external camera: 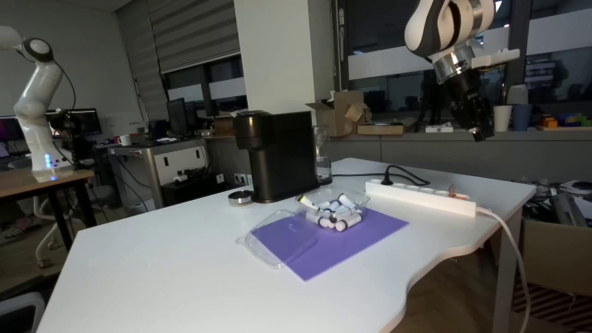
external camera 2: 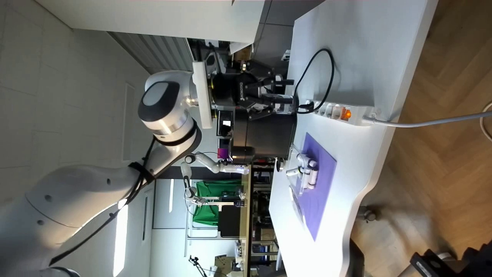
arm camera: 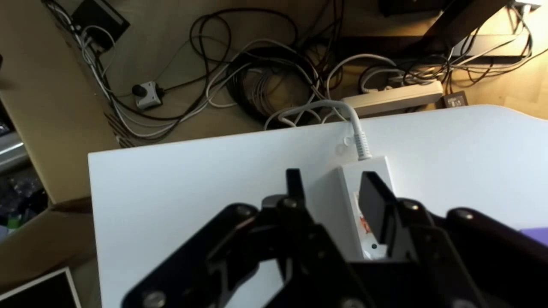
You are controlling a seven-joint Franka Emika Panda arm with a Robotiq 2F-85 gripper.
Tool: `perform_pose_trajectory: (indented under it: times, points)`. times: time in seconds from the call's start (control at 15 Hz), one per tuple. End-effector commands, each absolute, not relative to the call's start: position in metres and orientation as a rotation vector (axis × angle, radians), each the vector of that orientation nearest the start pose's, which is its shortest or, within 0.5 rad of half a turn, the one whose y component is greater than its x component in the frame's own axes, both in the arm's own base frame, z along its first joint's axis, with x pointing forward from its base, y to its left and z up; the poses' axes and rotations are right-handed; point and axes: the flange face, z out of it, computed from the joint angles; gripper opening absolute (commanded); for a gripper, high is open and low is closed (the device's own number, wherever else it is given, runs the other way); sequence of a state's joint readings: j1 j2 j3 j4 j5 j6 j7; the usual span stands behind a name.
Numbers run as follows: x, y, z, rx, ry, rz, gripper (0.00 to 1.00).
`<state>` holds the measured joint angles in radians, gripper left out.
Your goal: Pick up the bottle from the table and put it inside the clear bowl, turn off the white extension cable, take out one bottle from the clear bowl and place it on the left side of the table
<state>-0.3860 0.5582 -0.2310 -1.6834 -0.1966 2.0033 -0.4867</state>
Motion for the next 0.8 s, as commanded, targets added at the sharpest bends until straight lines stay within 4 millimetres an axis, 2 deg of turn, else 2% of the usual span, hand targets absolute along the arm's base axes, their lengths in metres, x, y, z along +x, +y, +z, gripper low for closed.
perform_pose_trajectory:
  times: [0.0,0.07,0.2,0.27,0.47,0.53,0.73]
  points:
    - [0.548,-0.382,0.26,-3.138,-0.023,0.749,0.11]
    - [0.535,-0.382,0.258,-3.17,0.0,0.673,0.3]
    - [0.542,-0.38,0.253,-3.143,-0.013,0.726,0.15]
    - [0.544,-0.379,0.252,-3.141,-0.017,0.732,0.11]
    - [0.546,-0.379,0.254,-3.14,-0.019,0.734,0.11]
    - [0.542,-0.38,0.246,-3.148,-0.035,0.701,0.03]
    - [0.532,-0.384,0.223,-3.199,-0.022,0.556,0.0]
